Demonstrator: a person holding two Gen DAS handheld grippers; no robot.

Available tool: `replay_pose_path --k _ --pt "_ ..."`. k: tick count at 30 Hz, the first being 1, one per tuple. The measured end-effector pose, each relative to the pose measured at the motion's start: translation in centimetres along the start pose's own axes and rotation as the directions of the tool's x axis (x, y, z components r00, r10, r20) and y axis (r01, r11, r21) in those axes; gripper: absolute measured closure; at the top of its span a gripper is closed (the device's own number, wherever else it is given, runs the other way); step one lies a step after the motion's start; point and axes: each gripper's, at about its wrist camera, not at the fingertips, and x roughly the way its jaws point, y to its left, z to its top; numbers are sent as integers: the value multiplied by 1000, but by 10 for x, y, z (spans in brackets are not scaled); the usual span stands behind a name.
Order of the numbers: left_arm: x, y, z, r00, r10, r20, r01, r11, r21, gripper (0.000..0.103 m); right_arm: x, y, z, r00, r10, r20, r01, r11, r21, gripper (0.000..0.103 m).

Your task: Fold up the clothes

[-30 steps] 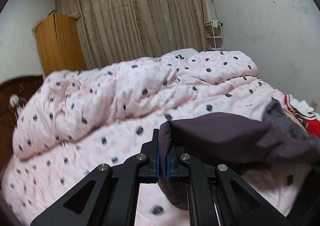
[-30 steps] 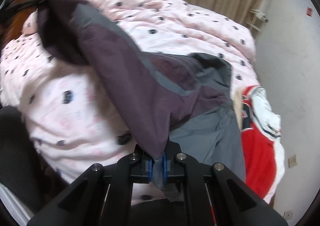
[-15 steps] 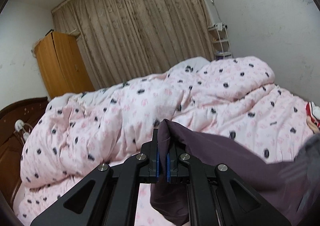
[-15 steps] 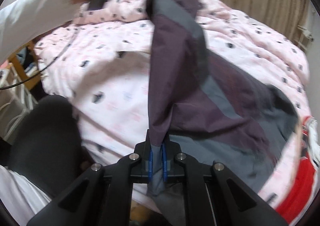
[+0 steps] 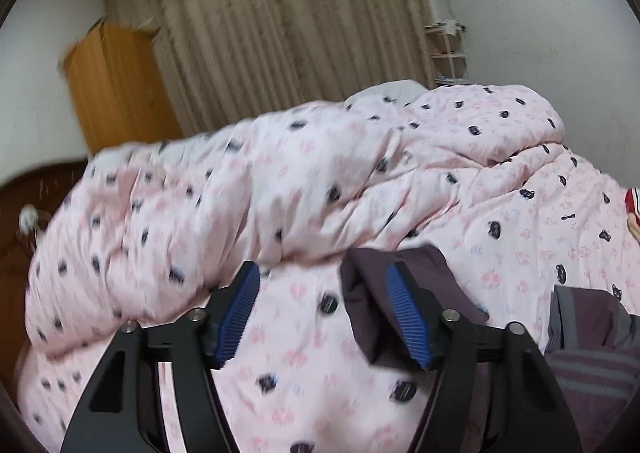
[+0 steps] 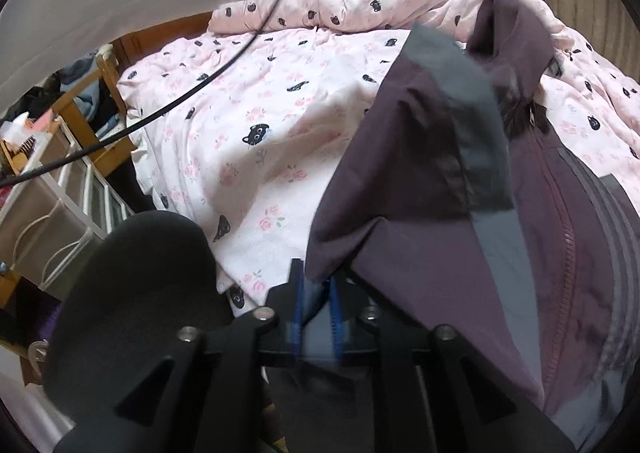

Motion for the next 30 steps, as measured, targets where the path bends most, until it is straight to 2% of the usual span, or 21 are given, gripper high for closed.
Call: replay_pose_path --k 3,7,9,10,11,13,16,18,20,22,24,25,26,27,29,30 --pt "-10 18 -22 998 -52 -43 50 998 -44 39 9 8 1 1000 20 -6 -20 1000 -15 79" --pt "-33 20 -59 985 -134 -112 127 990 -65 37 3 19 2 998 58 5 -57 997 -50 76" --pt "-42 16 -79 973 -178 -144 166 982 -94 34 -7 24 2 997 73 24 -71 995 -71 53" --pt "-47 13 -90 965 -210 -158 192 974 -121 34 -13 27 1 996 80 34 -77 994 -82 47" --pt "-52 10 -101 955 -241 -171 217 965 -149 34 -21 26 0 996 76 45 -72 993 -88 42" --pt "-61 4 -119 936 -304 -178 264 940 -217 34 -39 25 -2 995 69 67 -62 993 -101 42" --pt "-71 -9 -133 912 -374 -169 312 899 -306 34 -71 9 -6 994 29 103 -19 996 -92 42" --pt "-72 -21 -136 911 -375 -173 310 897 -314 34 -92 -7 -8 992 -10 128 20 997 -73 42" --pt "-67 -32 -139 910 -373 -183 303 897 -322 34 -113 -37 -6 985 -85 148 91 995 -38 42" --pt "-59 -40 -144 899 -386 -206 304 891 -338 34 -128 -70 -4 975 -161 156 161 987 9 42" --pt "-52 -51 -147 897 -374 -236 290 900 -326 35 -138 -108 0 960 -236 151 229 971 66 42" --pt "-48 -56 -148 896 -367 -249 282 905 -320 37 -138 -131 3 954 -266 137 254 962 100 42" --pt "-46 -60 -150 896 -360 -258 274 908 -316 50 -138 -154 7 948 -295 122 279 951 135 42" --pt "-44 -61 -153 895 -358 -265 269 909 -320 69 -137 -176 10 941 -322 106 303 938 167 42" --pt "-42 -63 -159 893 -354 -279 259 909 -326 86 -126 -216 16 937 -343 67 321 920 224 42" --pt "-41 -64 -161 892 -352 -284 253 909 -332 88 -119 -232 19 936 -349 49 327 913 245 41"
